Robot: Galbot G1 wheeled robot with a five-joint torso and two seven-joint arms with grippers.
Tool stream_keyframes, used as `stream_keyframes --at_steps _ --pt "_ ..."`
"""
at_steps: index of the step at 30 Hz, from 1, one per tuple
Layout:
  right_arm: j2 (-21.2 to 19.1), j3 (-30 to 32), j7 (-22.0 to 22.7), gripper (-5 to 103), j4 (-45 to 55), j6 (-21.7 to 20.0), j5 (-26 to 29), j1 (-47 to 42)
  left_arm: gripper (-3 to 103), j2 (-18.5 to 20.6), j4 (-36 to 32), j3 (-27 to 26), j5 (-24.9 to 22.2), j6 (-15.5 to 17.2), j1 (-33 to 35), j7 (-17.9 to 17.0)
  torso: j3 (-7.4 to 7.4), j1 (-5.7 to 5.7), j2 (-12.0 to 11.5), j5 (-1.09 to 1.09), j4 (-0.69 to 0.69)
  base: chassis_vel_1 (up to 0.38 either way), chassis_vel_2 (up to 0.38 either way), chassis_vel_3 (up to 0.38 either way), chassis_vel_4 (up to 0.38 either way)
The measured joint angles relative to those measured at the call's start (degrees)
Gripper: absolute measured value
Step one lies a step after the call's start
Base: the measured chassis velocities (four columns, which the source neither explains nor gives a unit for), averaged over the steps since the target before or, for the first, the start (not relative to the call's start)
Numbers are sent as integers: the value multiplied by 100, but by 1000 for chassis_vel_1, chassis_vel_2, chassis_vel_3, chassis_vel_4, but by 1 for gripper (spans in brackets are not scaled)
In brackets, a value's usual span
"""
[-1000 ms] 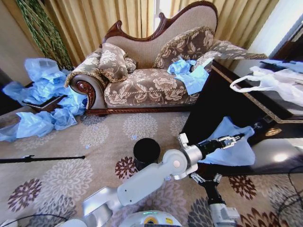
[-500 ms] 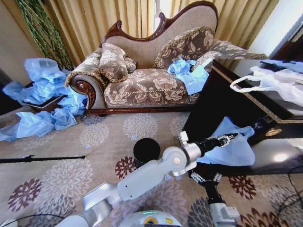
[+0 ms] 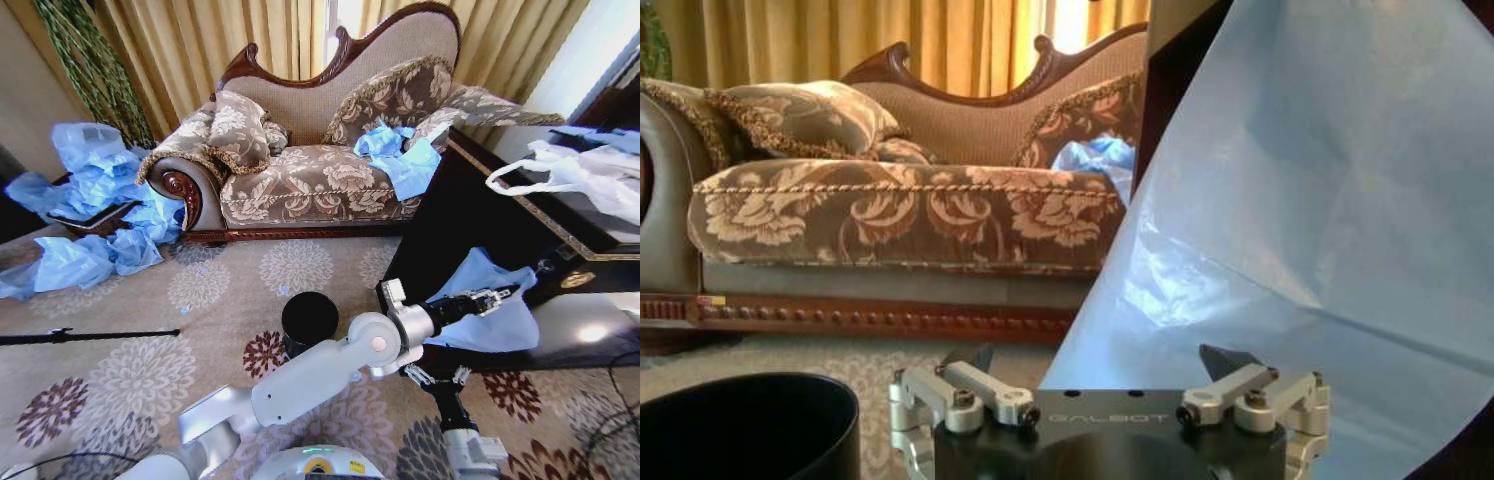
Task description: Place a garbage bag over the trash bin.
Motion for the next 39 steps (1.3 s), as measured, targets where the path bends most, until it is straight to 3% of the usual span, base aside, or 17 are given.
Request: stream_keyframes --at_steps 3,5,7,9,16,22,24,39 --pt "1 0 10 100 4 -2 5 0 36 0 15 3 9 4 1 17 0 0 0 0 0 0 0 0 0" --pt "2 1 11 100 6 -3 7 -1 36 1 17 5 11 11 4 19 0 0 0 0 0 0 0 0 0" --pt "1 2 17 100 9 -7 13 -1 23 3 26 13 19 26 20 24 0 0 0 0 0 0 0 0 0" --pt "1 3 19 100 11 -8 14 -2 23 3 30 14 26 29 23 28 0 0 1 0 0 0 0 0 0" --pt "2 3 26 100 18 -11 20 -4 2 -33 60 17 76 20 44 15 0 0 1 0 0 0 0 0 0" --pt "4 9 33 100 26 -13 32 -7 0 -48 33 25 173 21 42 -243 0 0 1 0 0 0 0 0 0" --pt "5 19 42 100 32 -17 62 -12 0 -51 -35 33 186 63 34 -506 0 0 1 0 0 0 0 0 0" --pt "106 127 64 100 351 -73 333 -236 0 83 -163 3 84 350 -101 -1514 0 0 1 -1 1 0 0 0 0"
